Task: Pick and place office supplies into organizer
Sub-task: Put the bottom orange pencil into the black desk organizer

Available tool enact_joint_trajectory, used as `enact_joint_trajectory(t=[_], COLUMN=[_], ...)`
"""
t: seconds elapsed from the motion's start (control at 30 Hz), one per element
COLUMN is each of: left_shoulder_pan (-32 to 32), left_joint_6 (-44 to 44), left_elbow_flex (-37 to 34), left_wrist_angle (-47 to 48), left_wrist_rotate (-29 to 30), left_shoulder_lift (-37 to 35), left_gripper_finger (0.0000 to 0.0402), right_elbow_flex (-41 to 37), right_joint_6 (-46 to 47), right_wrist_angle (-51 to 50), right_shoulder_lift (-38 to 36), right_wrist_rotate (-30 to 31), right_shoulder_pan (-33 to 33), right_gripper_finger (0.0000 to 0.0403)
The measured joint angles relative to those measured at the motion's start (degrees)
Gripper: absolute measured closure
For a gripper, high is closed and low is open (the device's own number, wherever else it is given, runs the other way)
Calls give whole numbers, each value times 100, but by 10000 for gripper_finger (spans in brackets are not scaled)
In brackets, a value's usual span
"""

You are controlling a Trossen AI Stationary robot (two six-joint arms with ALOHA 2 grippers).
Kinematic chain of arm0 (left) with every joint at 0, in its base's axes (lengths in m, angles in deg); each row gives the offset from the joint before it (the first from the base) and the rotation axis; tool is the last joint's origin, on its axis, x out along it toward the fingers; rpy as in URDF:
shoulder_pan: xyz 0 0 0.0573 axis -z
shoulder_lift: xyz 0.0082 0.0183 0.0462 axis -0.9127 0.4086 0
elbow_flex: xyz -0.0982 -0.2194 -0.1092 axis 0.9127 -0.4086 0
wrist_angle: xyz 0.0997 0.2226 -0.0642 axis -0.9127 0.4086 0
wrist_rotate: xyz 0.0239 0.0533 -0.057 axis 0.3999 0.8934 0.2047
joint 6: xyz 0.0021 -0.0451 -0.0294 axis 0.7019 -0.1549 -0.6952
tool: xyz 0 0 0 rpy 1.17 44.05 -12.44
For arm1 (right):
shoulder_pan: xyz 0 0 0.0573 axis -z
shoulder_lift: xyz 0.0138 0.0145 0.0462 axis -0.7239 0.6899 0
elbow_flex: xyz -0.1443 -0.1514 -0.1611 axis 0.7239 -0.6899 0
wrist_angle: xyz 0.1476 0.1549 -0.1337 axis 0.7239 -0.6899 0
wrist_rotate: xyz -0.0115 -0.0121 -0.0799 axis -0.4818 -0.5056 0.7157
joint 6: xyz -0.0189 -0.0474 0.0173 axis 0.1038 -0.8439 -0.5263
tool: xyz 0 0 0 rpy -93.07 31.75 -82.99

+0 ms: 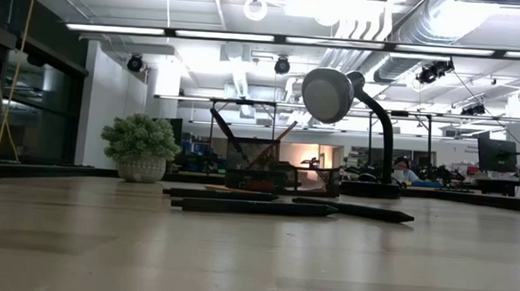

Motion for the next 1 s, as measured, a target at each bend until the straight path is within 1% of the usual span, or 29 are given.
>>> enact_joint_trajectory(t=[0.03, 0.07, 0.13, 0.17, 0.23, 0.3, 0.37, 0.43, 0.53, 0.63, 0.77, 0.87, 0.93, 1.0], left_shoulder_pan=[0, 0, 0, -2, -35, -248, -552, -886, -1399, -1898, -2511, -2971, -3291, -3626], left_joint_6=[-5, -13, -51, -53, -69, -215, -457, -704, -854, -1016, -1100, -902, -821, -821], left_elbow_flex=[0, 0, 0, 0, -1, 0, -1, -1, -2, -2, -2, -2, -1, 25], left_wrist_angle=[48, 78, 84, 82, 64, 42, 49, 44, 27, -64, -519, -945, -1084, -1136], left_wrist_rotate=[24, 71, 132, 156, 226, 182, -87, -426, -758, -1318, -1874, -2272, -2625, -2969], left_shoulder_lift=[34, 84, 208, 290, 495, 743, 1005, 1297, 1711, 2073, 2533, 2838, 2993, 3161], left_gripper_finger=[400, 400, 400, 400, 400, 400, 400, 400, 401, 401, 401, 401, 401, 401], right_elbow_flex=[-2, -2, -2, -2, -2, -2, -2, -2, -2, -2, -2, -2, -2, -2], right_joint_6=[653, 1504, 3360, 4038, 4665, 4920, 4954, 5082, 5206, 5209, 5201, 5182, 5153, 5147], right_wrist_angle=[-628, -1337, -2837, -3431, -4010, -4198, -4222, -4336, -4397, -4403, -4403, -4401, -4402, -4400], right_shoulder_lift=[-27, -74, -174, -218, -245, -233, -221, -211, -201, -201, -201, -201, -201, -211], right_wrist_rotate=[66, 83, -72, -295, -941, -1380, -1584, -1616, -1733, -1729, -1712, -1690, -1666, -1667], right_shoulder_pan=[-122, -238, -446, -535, -667, -795, -905, -1000, -1086, -1123, -1115, -1042, -961, -866], right_gripper_finger=[206, 209, 218, 223, 234, 248, 262, 277, 302, 328, 365, 391, 400, 396])
